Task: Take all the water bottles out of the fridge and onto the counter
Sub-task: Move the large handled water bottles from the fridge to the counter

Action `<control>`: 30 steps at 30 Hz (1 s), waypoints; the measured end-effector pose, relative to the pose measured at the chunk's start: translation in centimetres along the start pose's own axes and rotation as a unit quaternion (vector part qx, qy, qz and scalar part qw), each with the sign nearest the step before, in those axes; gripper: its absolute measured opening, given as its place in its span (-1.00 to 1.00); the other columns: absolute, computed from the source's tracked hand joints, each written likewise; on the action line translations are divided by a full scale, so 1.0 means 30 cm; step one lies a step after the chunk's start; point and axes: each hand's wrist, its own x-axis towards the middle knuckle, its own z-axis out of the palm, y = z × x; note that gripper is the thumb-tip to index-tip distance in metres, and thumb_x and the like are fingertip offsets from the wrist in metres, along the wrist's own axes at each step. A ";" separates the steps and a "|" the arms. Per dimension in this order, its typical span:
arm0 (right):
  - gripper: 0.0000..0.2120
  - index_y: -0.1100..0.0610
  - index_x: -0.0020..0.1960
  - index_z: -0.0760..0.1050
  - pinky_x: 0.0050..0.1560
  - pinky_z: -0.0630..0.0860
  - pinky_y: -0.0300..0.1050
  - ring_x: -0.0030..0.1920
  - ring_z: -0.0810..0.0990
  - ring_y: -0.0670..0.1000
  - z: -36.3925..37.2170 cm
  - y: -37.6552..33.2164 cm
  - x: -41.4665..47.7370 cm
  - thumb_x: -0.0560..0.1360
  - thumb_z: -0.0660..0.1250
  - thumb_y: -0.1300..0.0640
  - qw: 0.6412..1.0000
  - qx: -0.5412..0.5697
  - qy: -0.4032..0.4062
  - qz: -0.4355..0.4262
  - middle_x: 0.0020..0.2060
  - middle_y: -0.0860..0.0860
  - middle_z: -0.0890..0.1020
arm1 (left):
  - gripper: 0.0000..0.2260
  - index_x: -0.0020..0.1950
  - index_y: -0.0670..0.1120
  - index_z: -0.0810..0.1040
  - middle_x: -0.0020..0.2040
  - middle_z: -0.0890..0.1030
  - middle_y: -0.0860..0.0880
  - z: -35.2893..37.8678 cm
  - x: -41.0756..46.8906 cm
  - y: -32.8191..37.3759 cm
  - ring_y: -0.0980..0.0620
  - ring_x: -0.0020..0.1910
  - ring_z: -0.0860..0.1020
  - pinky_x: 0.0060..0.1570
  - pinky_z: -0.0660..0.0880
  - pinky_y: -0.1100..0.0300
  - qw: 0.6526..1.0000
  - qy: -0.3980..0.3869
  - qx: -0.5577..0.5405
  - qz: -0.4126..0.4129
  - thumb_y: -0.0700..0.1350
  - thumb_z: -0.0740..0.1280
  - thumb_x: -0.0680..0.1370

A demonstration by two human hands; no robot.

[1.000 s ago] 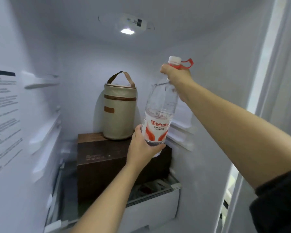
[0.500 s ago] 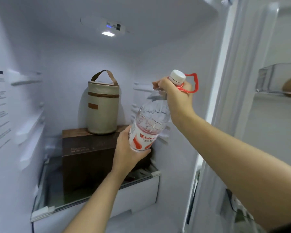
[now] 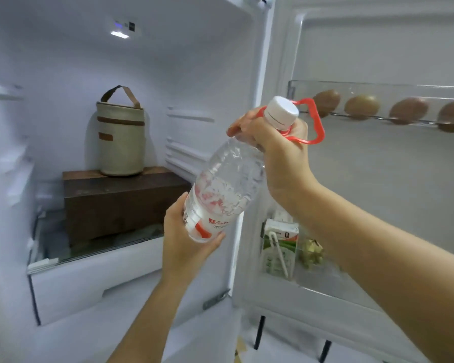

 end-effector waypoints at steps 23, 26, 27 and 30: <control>-0.75 0.17 0.13 0.56 0.10 0.58 -0.08 0.07 0.67 0.06 -1.033 -0.687 -0.743 0.48 0.37 0.14 0.962 -0.252 0.081 0.069 0.07 0.02 0.69 | -0.08 0.47 -0.03 0.16 0.37 0.34 0.00 0.836 -0.845 0.685 -0.05 0.34 0.39 0.15 0.48 0.17 0.967 -0.244 -0.065 0.028 0.06 0.61 0.26; -0.83 0.22 -0.05 0.57 0.05 0.56 -0.13 -0.03 0.69 0.06 -1.169 -0.723 -0.806 0.43 0.37 0.14 0.949 -0.283 0.126 0.059 -0.13 0.02 0.71 | -0.06 0.48 0.09 0.13 0.37 0.29 0.07 1.012 -0.919 0.718 0.07 0.29 0.40 0.06 0.45 0.36 0.949 -0.294 -0.112 0.004 0.15 0.58 0.25; -0.83 0.21 -0.09 0.57 0.05 0.57 -0.08 -0.05 0.69 0.09 -1.214 -0.733 -0.822 0.41 0.37 0.11 0.945 -0.286 0.145 0.060 -0.16 0.04 0.71 | -0.06 0.48 0.11 0.12 0.37 0.29 0.08 1.074 -0.942 0.728 0.11 0.26 0.40 0.03 0.41 0.44 0.943 -0.310 -0.120 0.001 0.19 0.57 0.25; -0.89 0.11 -0.16 0.59 0.04 0.58 0.00 -0.09 0.68 0.09 -1.358 -0.740 -0.856 0.37 0.39 0.08 0.930 -0.310 0.186 0.070 -0.21 0.01 0.70 | -0.07 0.47 0.17 0.10 0.35 0.31 0.11 1.263 -1.002 0.755 0.20 0.21 0.40 -0.07 0.37 0.58 0.926 -0.348 -0.143 -0.013 0.31 0.50 0.24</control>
